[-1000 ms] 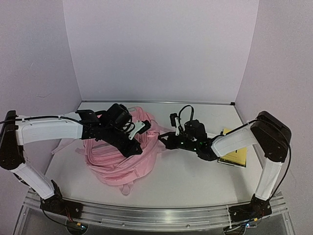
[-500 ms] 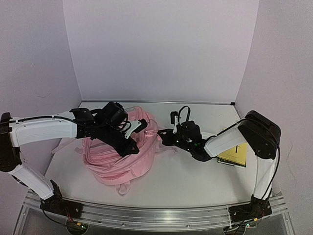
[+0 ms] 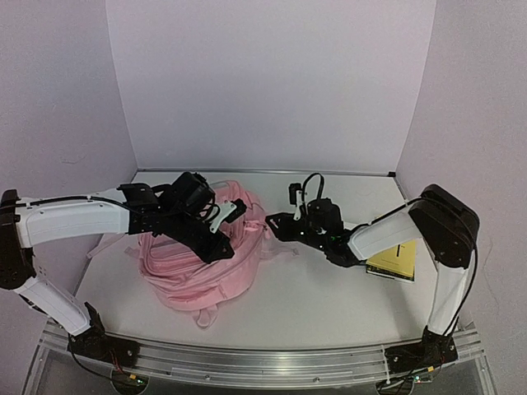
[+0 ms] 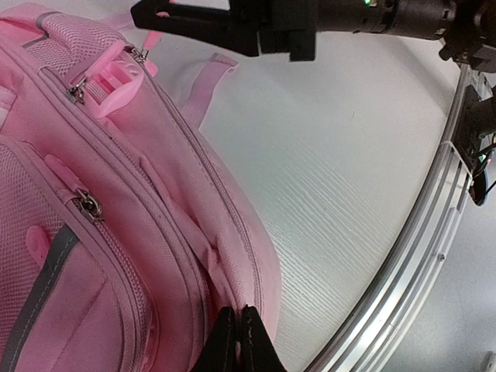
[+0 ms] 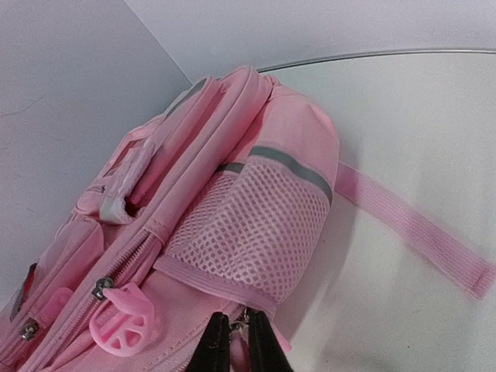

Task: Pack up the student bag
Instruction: Zip the student bag at the center of the board.

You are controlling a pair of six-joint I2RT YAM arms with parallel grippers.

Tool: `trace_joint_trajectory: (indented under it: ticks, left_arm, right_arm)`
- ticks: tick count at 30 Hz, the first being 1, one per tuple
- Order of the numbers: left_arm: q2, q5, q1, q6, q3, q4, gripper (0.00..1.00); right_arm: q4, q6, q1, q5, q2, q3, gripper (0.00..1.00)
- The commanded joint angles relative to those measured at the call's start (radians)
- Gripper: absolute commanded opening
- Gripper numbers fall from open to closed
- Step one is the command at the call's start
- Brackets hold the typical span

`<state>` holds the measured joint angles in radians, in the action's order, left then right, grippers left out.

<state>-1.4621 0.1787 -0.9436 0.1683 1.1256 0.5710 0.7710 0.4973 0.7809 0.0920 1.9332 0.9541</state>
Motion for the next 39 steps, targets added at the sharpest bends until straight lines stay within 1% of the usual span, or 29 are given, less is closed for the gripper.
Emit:
trace_joint_trajectory:
  ticks: [1,3,4,7,10,14,17,19,21,24,28,31,35,39]
  left_arm:
    - [-0.033,0.035,-0.005,0.072,0.011,-0.169,0.31]
    - [-0.043,0.037,-0.001,0.083,0.024,-0.196,0.46]
    - [-0.043,0.040,0.006,0.091,0.029,-0.197,0.52]
    - [-0.020,0.058,0.058,0.129,0.030,-0.182,0.62]
    - [0.033,0.055,0.128,0.185,0.002,-0.159,0.67]
    - [0.124,0.015,0.233,0.288,-0.074,-0.107,0.75]
    - [0.173,0.040,0.345,0.343,-0.125,-0.056,0.77]
    - [0.211,0.065,0.416,0.362,-0.162,-0.029,0.77]
    - [0.248,0.074,0.490,0.368,-0.191,-0.006,0.78]
    - [0.300,0.075,0.596,0.369,-0.231,0.029,0.82]
    - [0.336,0.104,0.724,0.374,-0.292,0.067,0.85]
    - [0.367,0.109,0.775,0.390,-0.344,0.057,0.87]
    - [0.374,0.100,0.806,0.403,-0.386,0.034,0.87]
    - [0.355,0.080,0.826,0.407,-0.413,0.014,0.80]
  right_arm:
    - [-0.033,-0.018,-0.028,0.027,-0.191,-0.042,0.61]
    - [-0.109,-0.035,-0.028,0.071,-0.224,-0.037,0.70]
    - [-0.150,-0.048,-0.028,0.095,-0.234,-0.026,0.73]
    - [-0.258,-0.084,-0.028,0.151,-0.242,0.011,0.80]
    - [-0.356,-0.128,-0.028,0.194,-0.225,0.055,0.80]
    - [-0.451,-0.174,-0.026,0.238,-0.176,0.114,0.73]
    - [-0.470,-0.189,-0.026,0.250,-0.138,0.148,0.67]
    - [-0.486,-0.202,-0.027,0.264,-0.098,0.175,0.65]
    - [-0.508,-0.217,-0.026,0.290,-0.054,0.218,0.64]
    - [-0.538,-0.238,-0.026,0.322,0.016,0.275,0.64]
    - [-0.561,-0.263,-0.026,0.344,0.086,0.336,0.64]
    - [-0.576,-0.278,-0.026,0.364,0.121,0.371,0.63]
    - [-0.592,-0.289,-0.026,0.380,0.157,0.403,0.59]
    - [-0.601,-0.294,-0.026,0.402,0.177,0.416,0.49]
